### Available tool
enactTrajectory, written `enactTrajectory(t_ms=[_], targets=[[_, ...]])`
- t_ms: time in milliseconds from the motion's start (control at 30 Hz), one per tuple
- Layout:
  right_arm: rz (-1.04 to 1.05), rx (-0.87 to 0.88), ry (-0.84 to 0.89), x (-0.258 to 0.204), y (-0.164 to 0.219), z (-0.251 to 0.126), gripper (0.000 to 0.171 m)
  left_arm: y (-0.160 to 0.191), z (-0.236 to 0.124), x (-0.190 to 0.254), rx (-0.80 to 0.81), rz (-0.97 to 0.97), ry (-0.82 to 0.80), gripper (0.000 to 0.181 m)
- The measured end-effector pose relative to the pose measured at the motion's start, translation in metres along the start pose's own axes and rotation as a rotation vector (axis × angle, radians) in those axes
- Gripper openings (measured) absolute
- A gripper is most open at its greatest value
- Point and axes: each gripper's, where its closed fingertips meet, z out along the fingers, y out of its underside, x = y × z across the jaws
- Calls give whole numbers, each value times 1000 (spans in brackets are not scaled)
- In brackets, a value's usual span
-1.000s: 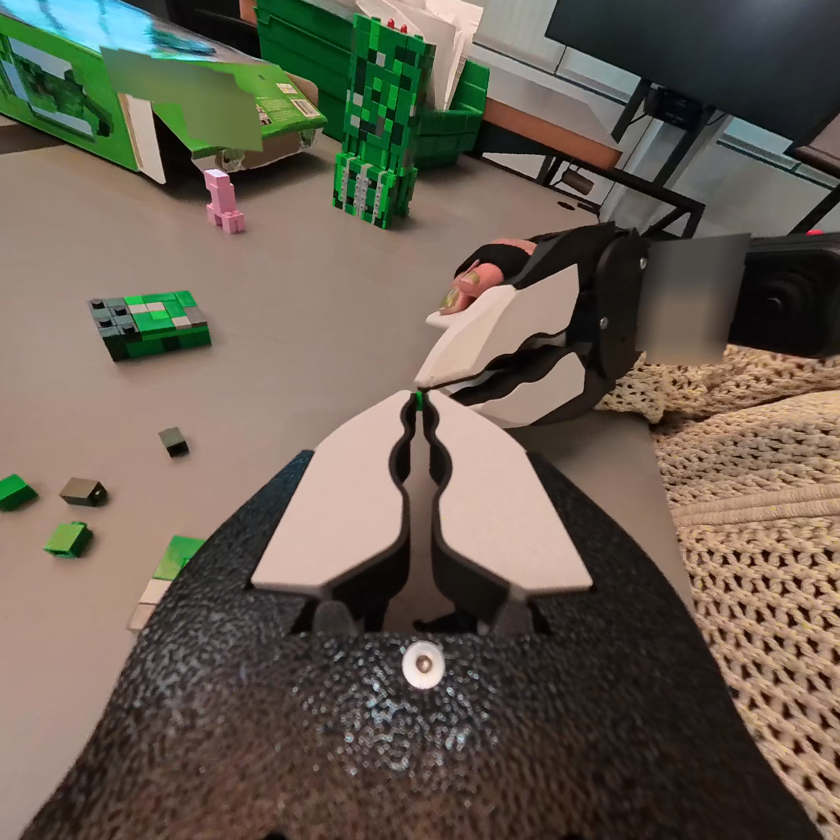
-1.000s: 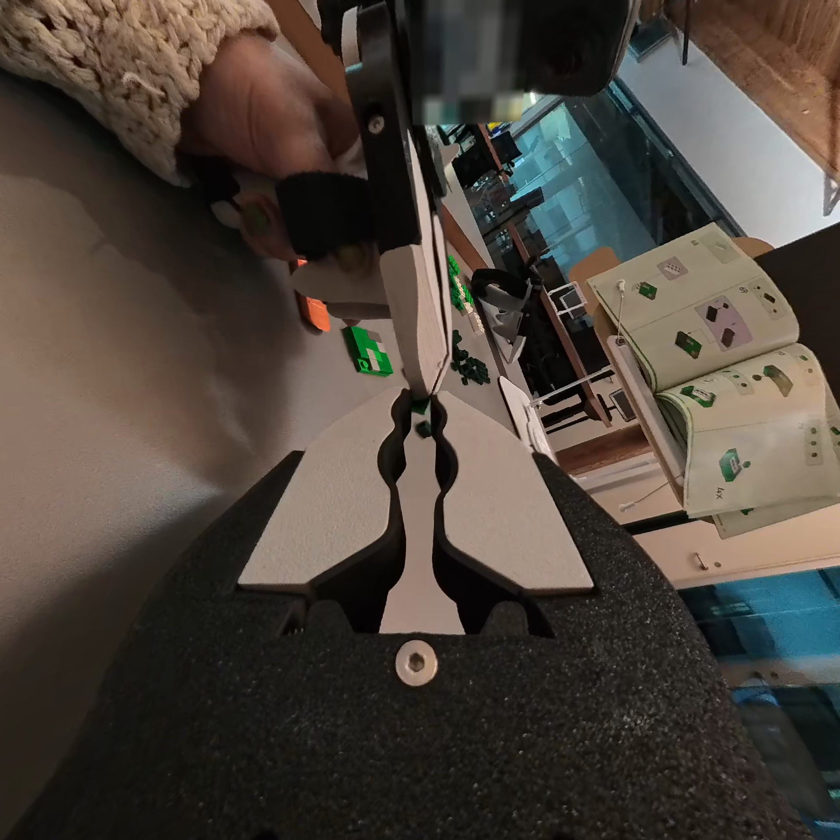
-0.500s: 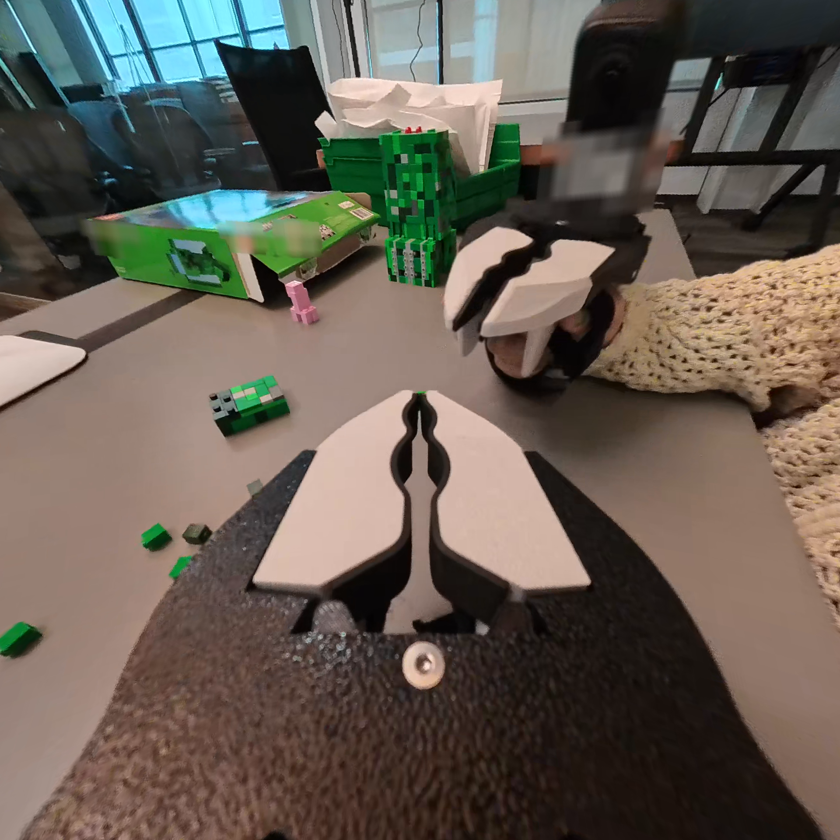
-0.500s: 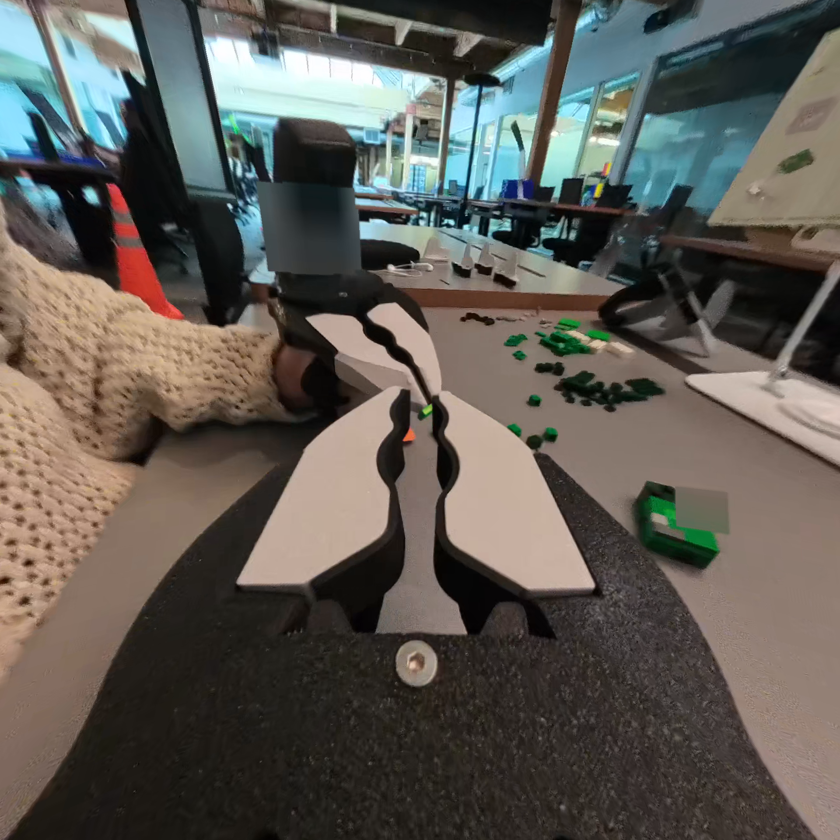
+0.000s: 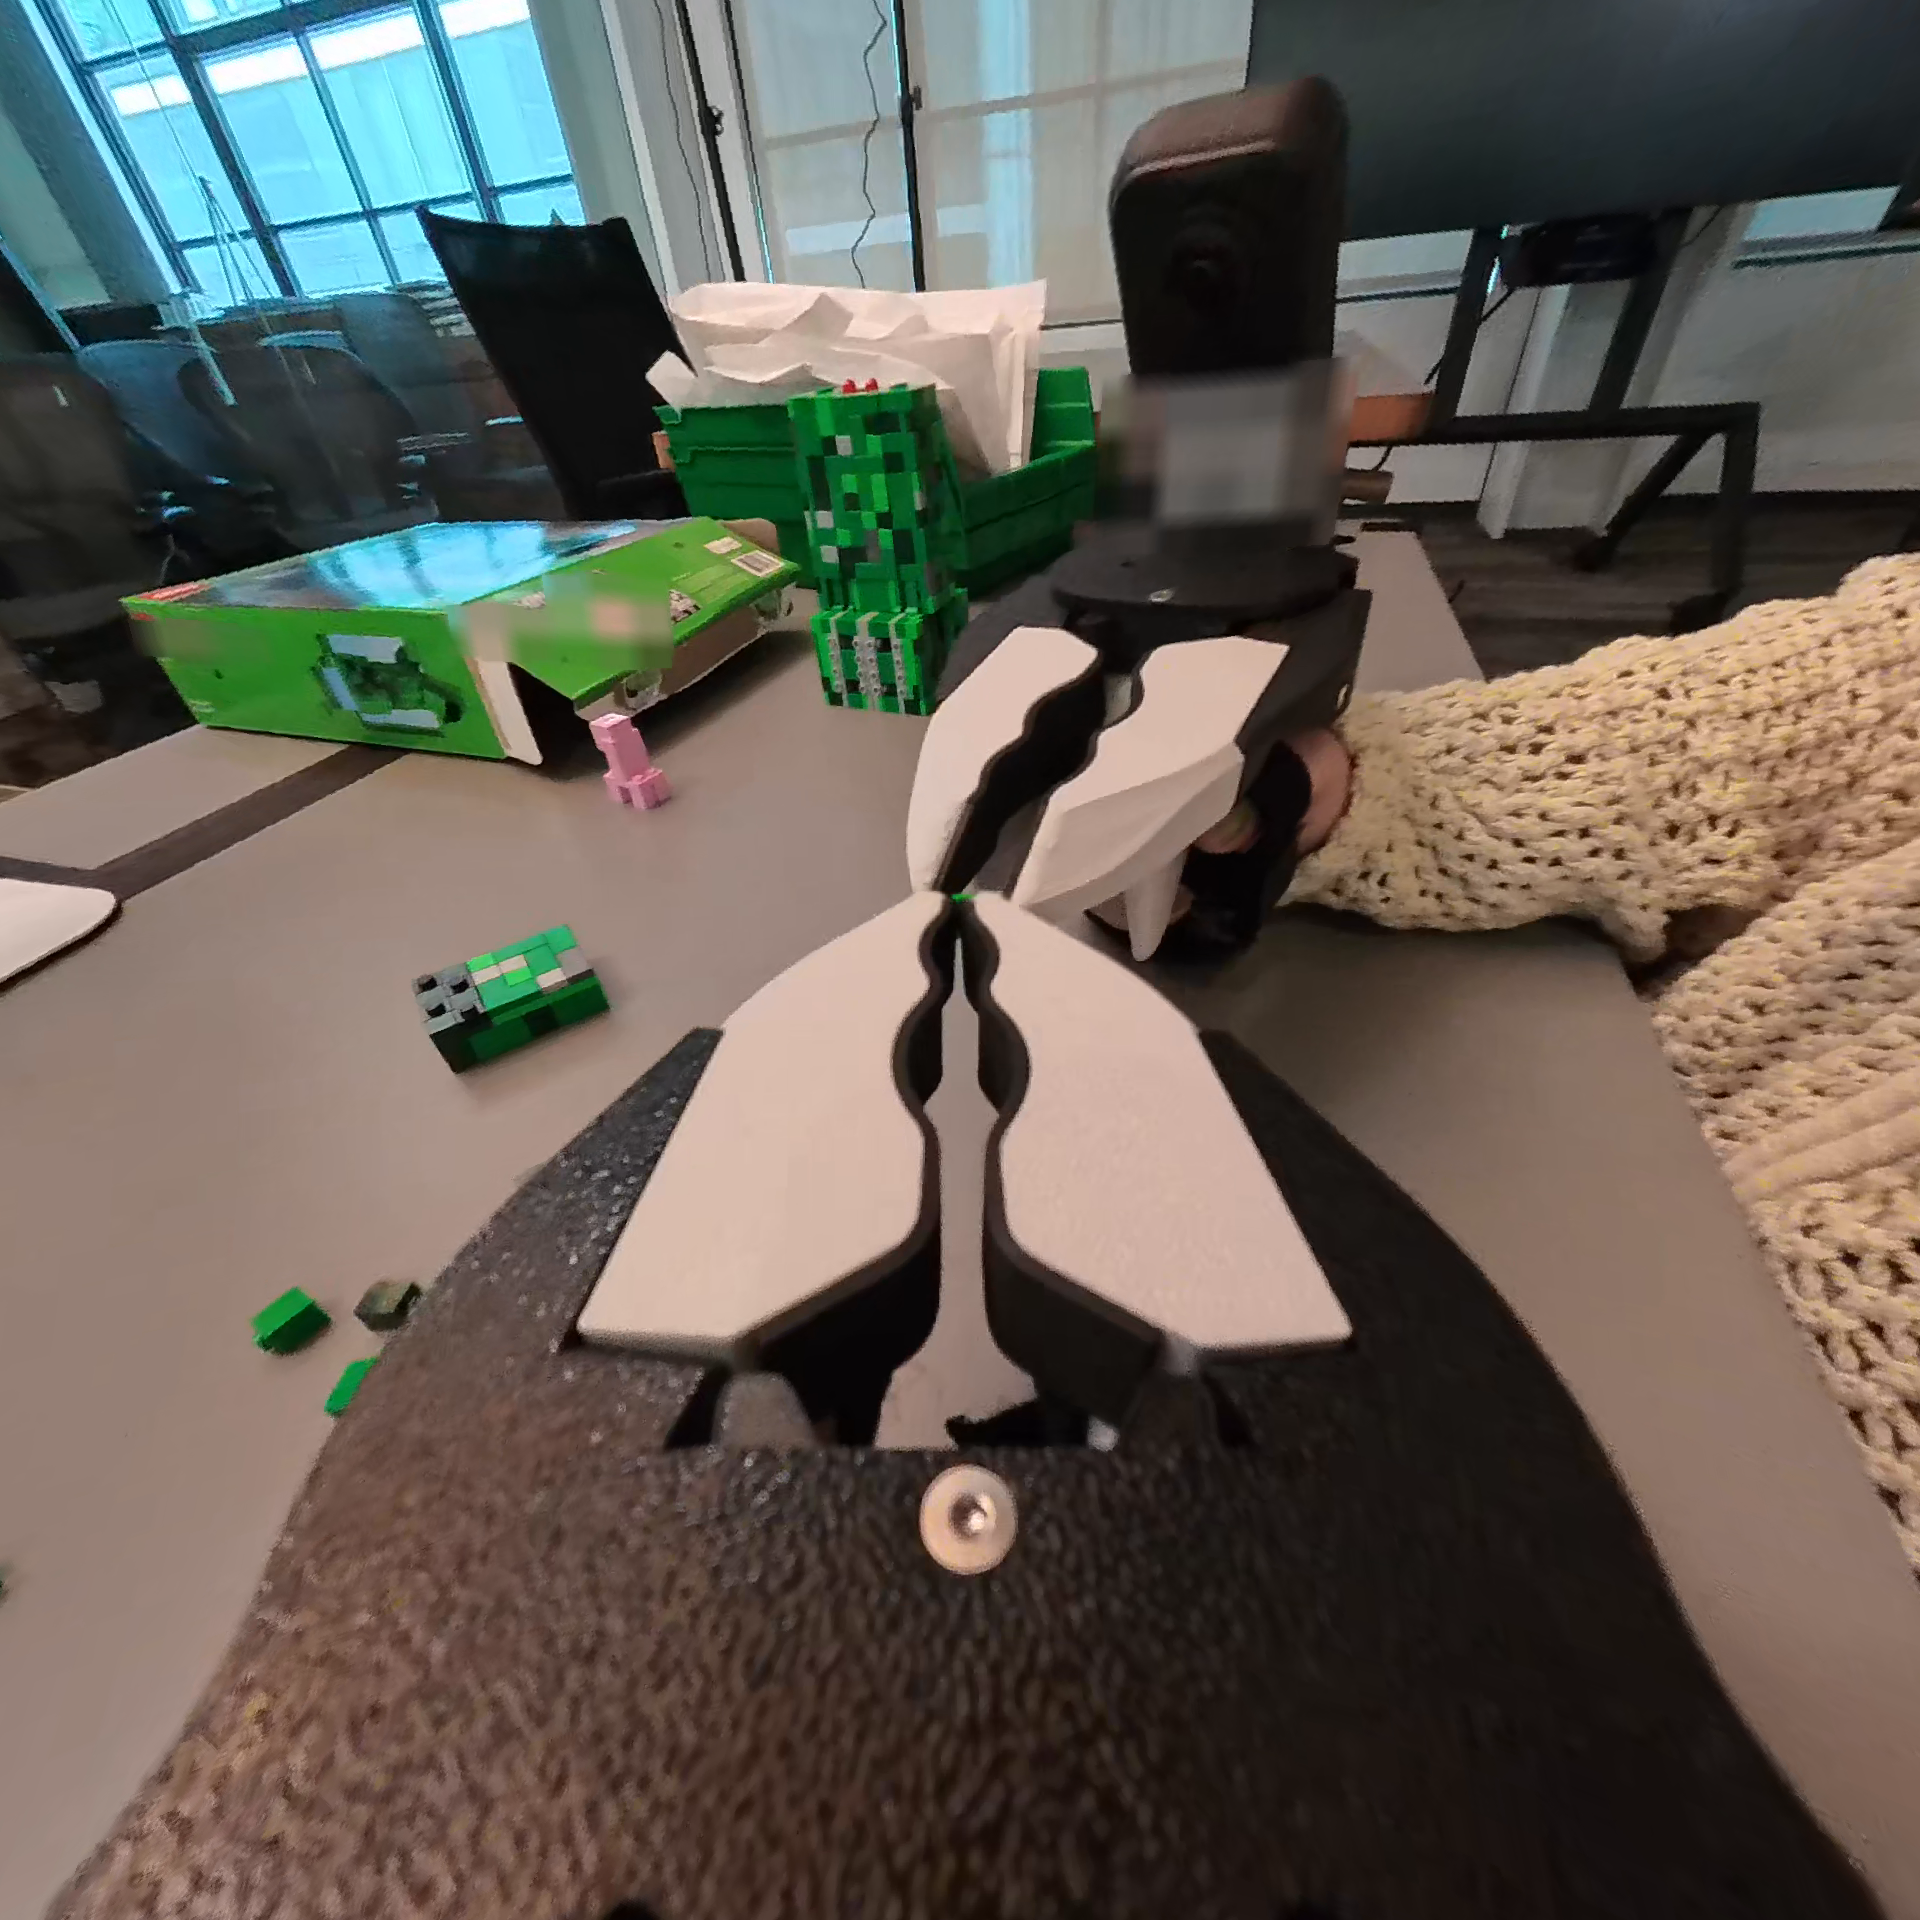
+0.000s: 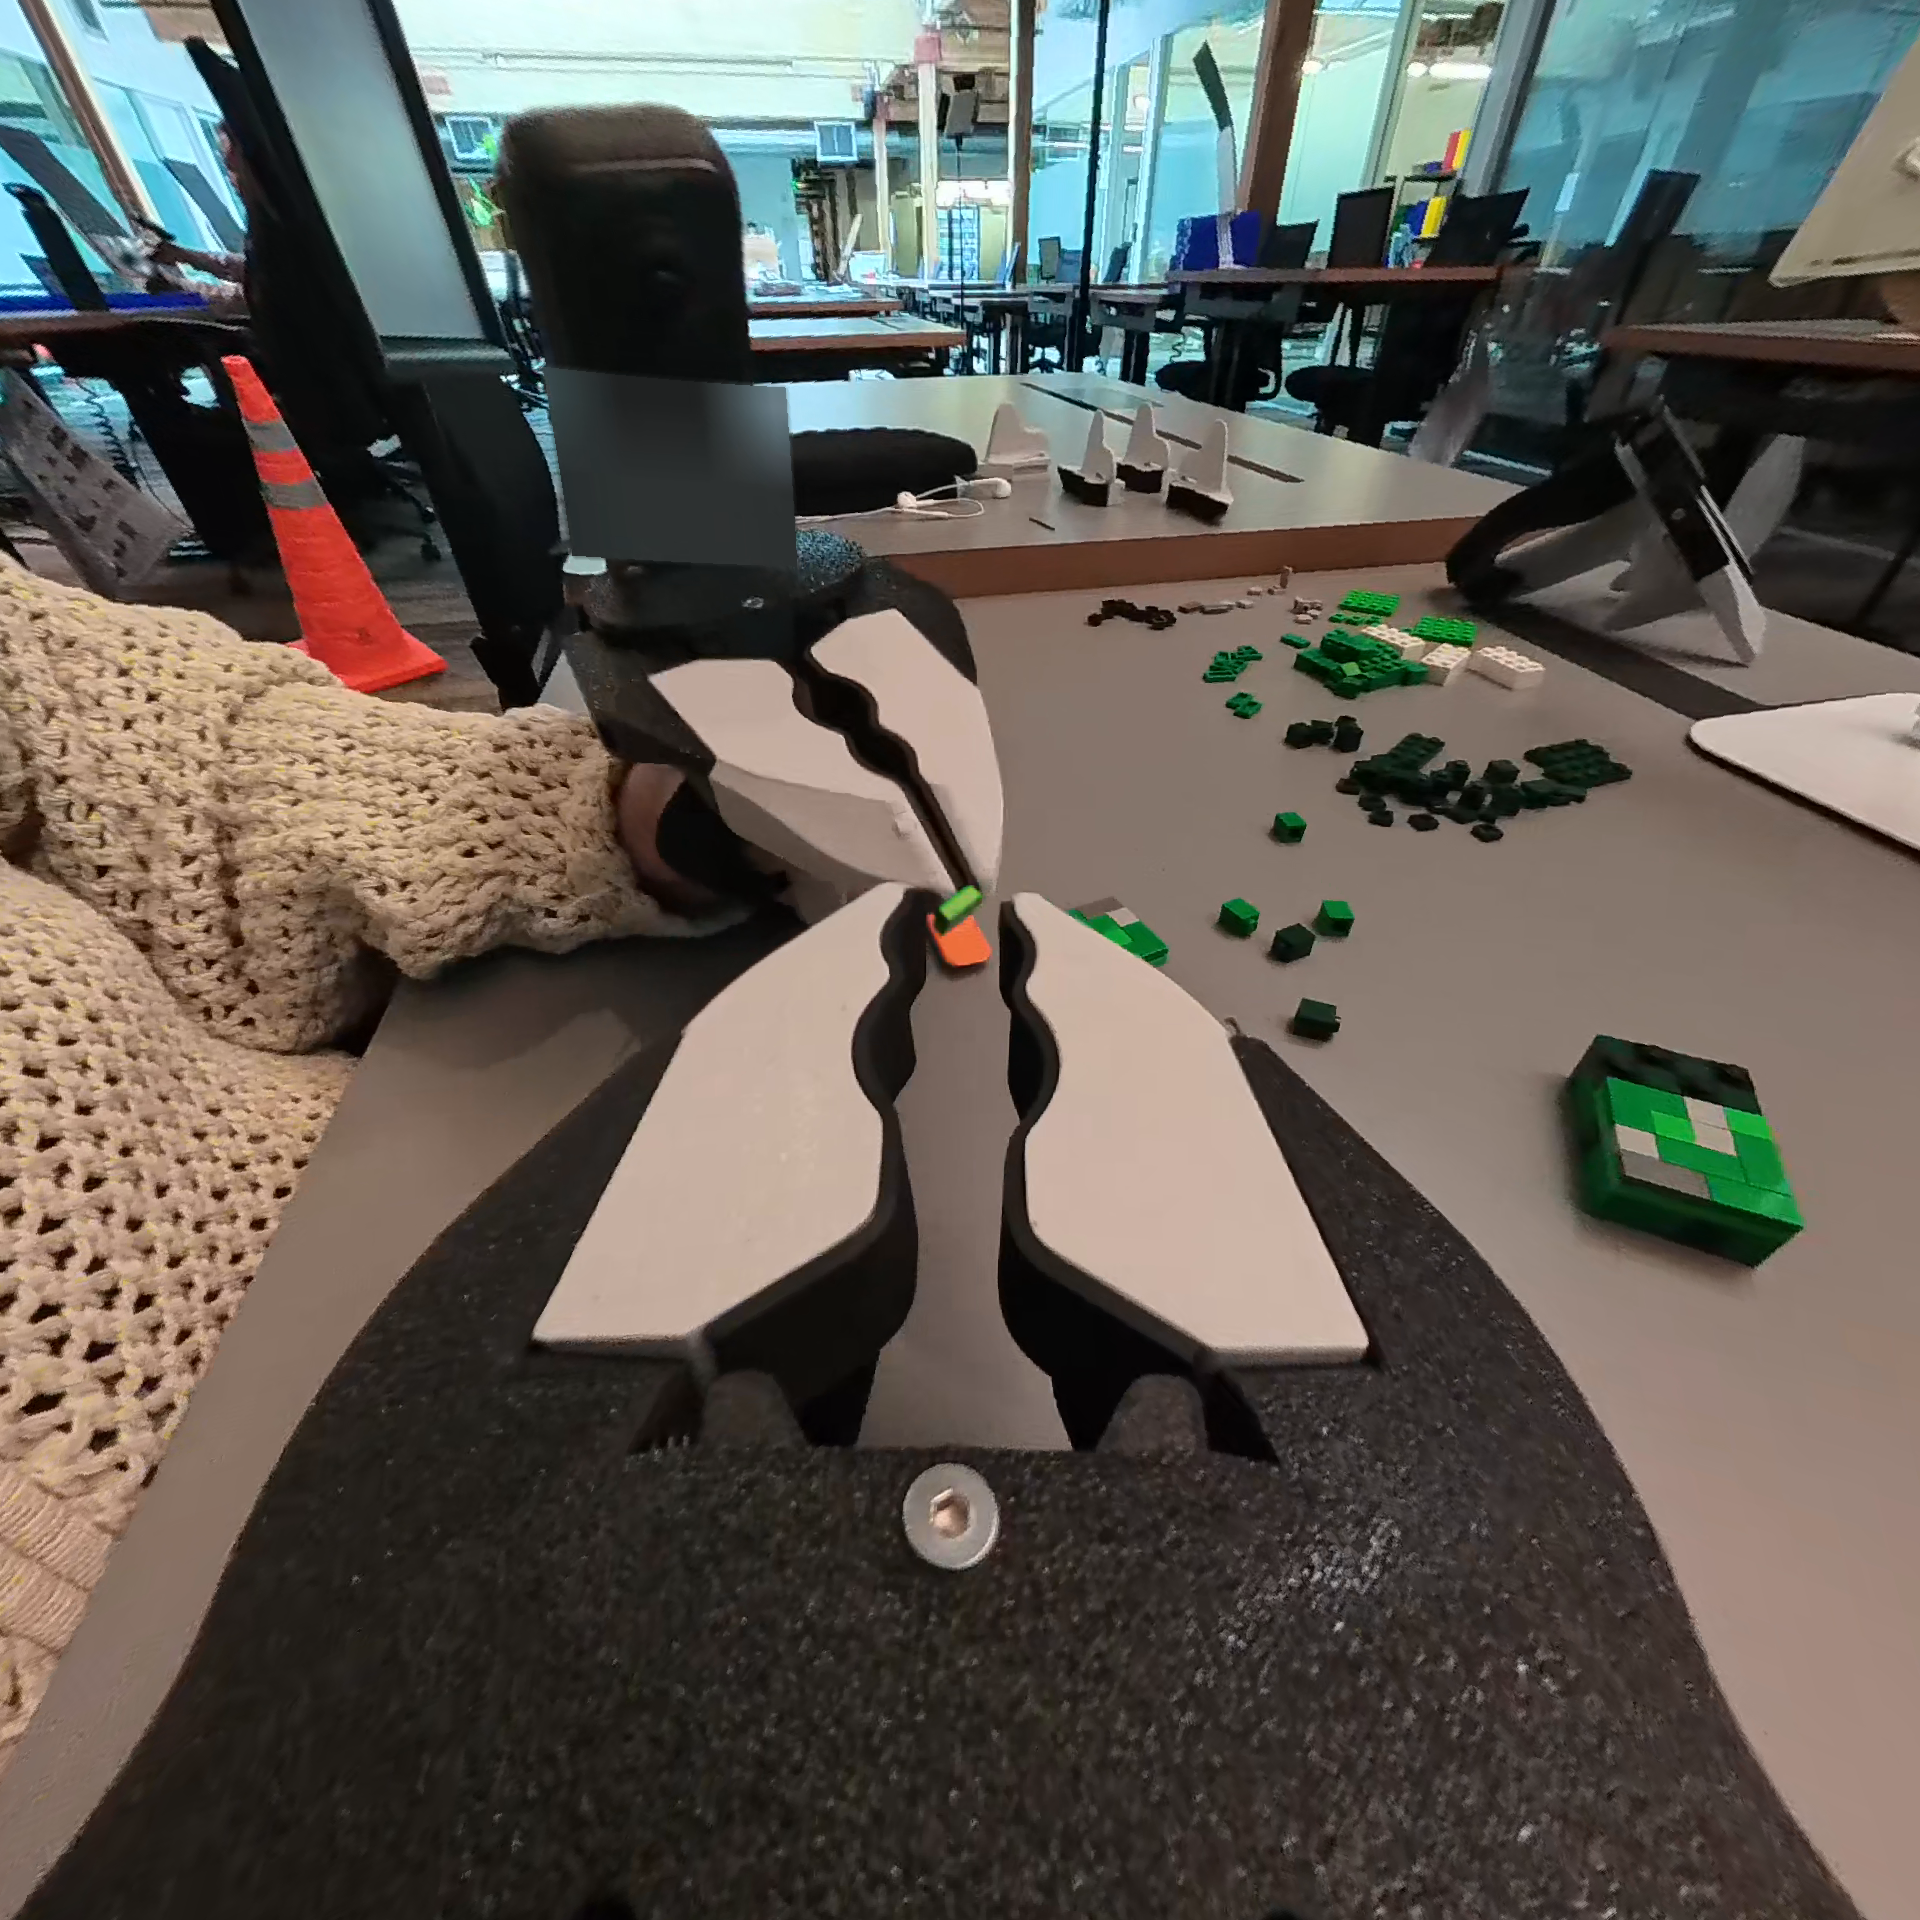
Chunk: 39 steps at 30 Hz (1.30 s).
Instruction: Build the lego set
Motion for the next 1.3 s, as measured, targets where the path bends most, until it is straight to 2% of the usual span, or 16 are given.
enactTrajectory(t_ms=[633, 900, 1067, 1233, 1300], targets=[[-3, 46, -95, -12, -5, -5, 4, -7, -3, 11, 51, 69, 44, 1], [-35, 54, -59, -11, -6, -6, 3, -9, -3, 11, 61, 96, 25, 1], [-90, -17, 62, 12, 1, -5, 3, -13, -9, -5, 80, 144, -104, 0], [-339, -321, 176, 43, 30, 5, 3, -11, -36, -58, 33, 163, -464, 0], [-464, -416, 193, 48, 41, 13, 3, -8, -44, -67, -5, 181, -522, 0]])
